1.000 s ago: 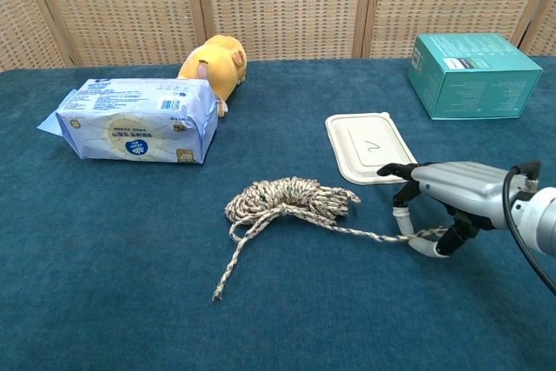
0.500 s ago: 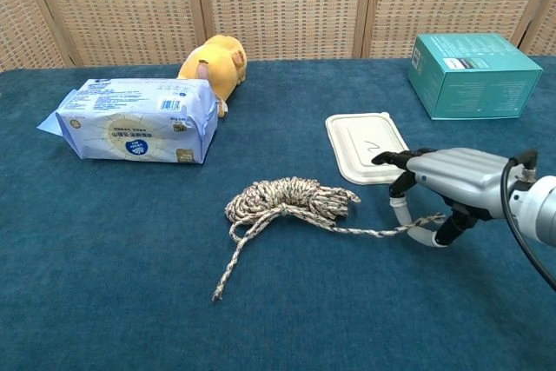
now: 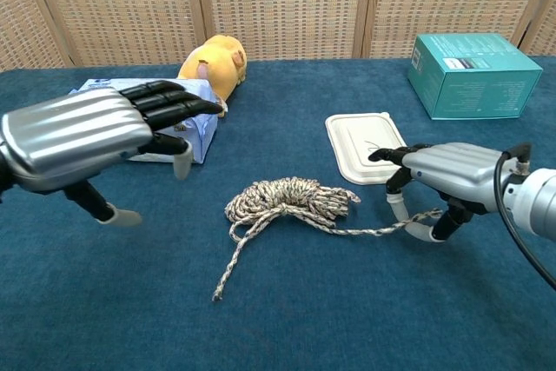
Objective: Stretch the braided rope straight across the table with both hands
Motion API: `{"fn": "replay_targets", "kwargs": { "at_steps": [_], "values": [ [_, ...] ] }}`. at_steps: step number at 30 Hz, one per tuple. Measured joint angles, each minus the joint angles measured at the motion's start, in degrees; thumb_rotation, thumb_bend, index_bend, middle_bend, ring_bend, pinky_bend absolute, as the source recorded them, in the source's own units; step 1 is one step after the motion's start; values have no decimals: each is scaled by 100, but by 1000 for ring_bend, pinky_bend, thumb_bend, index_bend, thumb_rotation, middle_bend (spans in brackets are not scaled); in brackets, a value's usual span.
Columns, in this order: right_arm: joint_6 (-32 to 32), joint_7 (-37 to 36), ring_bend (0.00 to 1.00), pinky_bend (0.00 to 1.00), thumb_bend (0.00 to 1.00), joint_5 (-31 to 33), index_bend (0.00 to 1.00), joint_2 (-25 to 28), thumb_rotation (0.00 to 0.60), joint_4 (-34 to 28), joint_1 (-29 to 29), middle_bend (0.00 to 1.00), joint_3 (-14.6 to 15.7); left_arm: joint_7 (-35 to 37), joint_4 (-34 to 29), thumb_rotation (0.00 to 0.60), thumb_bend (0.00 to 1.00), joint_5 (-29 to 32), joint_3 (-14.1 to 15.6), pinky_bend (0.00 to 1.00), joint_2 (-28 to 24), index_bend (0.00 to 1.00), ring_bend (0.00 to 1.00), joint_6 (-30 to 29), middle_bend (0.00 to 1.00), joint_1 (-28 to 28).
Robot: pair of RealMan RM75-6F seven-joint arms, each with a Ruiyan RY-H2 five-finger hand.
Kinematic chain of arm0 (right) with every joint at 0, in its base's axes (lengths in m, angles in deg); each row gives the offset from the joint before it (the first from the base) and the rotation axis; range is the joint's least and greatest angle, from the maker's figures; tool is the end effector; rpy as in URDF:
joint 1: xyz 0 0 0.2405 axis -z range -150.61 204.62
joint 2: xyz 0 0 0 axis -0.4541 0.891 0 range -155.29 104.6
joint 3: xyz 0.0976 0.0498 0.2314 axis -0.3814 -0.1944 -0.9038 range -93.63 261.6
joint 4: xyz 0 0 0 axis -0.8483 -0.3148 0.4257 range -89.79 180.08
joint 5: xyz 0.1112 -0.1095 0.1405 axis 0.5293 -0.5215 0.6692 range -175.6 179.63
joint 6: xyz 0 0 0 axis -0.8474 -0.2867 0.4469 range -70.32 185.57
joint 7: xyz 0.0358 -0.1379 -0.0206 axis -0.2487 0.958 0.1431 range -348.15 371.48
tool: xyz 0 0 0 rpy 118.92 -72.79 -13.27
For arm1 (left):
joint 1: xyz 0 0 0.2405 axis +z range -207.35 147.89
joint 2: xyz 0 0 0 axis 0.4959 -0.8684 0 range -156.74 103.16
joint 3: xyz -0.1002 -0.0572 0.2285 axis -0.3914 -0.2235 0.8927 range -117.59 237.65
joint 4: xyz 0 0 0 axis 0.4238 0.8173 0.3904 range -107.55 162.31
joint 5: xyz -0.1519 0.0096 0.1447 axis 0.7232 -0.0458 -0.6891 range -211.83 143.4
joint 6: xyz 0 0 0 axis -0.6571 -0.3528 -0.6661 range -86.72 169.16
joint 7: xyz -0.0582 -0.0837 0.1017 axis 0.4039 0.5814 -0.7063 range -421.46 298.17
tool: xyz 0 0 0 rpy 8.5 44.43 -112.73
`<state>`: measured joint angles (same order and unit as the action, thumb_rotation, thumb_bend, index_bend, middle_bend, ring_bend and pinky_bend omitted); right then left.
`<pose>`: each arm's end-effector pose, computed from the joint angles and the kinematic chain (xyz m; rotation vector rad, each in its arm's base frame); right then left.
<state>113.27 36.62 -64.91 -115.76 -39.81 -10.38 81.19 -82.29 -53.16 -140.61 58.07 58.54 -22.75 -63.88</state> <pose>-0.1842 -0.2958 -0.0422 1.9907 -0.9108 0.7590 -0.1618 0.2710 -0.0082 -2.2072 -0.1960 -1.0100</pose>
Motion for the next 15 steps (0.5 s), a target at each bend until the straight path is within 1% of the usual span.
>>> {"fn": "replay_targets", "kwargs": {
  "at_steps": [3,8,12,15],
  "values": [
    [-43,11,0,0,443,36,648,-10,600,26,-8,0,-20,-23,185,600,45,-172,43,0,232,429,0,129,0,-233],
    [-79,14,0,0,441,56,652,-27,600,71,-5,0,-30,-40,408,600,60,-350,151,0,428,433,0,203,0,-446],
    [-107,41,0,0,439,63,653,-44,600,102,-3,0,-23,-43,643,600,94,-495,317,0,556,447,0,291,0,-604],
    [-123,78,0,0,442,76,654,-60,600,123,-4,0,-20,-46,777,600,101,-544,440,0,656,453,0,357,0,-693]
  ]
}}
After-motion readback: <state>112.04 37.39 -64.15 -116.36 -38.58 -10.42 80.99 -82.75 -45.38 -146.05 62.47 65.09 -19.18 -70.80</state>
